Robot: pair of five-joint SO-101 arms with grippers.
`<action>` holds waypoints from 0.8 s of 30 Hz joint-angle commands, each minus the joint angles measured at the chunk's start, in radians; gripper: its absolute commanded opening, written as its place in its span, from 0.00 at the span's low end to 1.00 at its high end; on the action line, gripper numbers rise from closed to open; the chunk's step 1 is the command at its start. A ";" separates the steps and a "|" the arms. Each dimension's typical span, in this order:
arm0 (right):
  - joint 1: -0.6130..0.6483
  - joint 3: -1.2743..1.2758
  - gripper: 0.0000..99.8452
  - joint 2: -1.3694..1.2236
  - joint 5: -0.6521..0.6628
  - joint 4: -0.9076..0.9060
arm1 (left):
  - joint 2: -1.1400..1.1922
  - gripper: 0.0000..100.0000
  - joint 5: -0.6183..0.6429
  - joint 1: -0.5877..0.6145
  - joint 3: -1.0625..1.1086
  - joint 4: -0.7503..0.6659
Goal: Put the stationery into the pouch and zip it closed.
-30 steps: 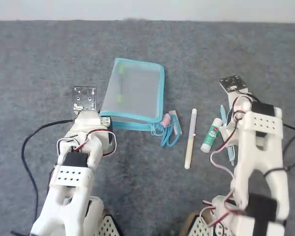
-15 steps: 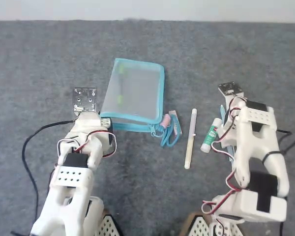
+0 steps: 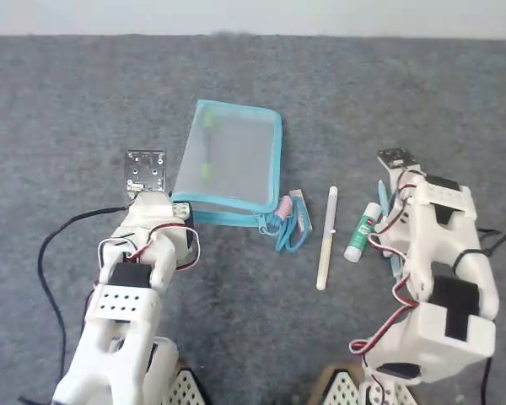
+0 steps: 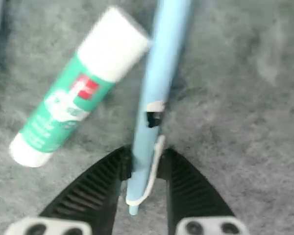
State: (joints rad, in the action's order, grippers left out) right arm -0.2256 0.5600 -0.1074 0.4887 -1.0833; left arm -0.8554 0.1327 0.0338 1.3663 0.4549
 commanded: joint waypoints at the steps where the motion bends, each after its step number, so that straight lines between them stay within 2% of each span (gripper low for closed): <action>1: -0.013 0.012 0.02 -0.001 0.011 0.002 | 0.015 0.01 0.012 0.011 -0.007 -0.009; 5: -0.013 0.017 0.01 0.090 -0.049 -0.002 | 0.015 0.01 0.012 0.011 -0.007 -0.009; 10: 0.002 0.018 0.01 0.314 -0.060 -0.145 | 0.015 0.01 0.012 0.011 -0.007 -0.009; 14: 0.064 0.018 0.01 0.533 -0.087 -0.271 | 0.014 0.01 0.012 0.008 -0.007 -0.009; 19: 0.272 0.018 0.01 0.750 -0.091 -0.404 | 0.014 0.01 0.015 0.005 -0.008 -0.012; 24: 0.515 0.018 0.01 0.828 -0.094 -0.483 | 0.017 0.01 0.034 0.008 -0.038 -0.015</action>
State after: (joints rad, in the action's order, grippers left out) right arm 0.1642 0.5861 0.6536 0.4120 -1.5267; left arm -0.8554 0.1327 0.0338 1.3663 0.4549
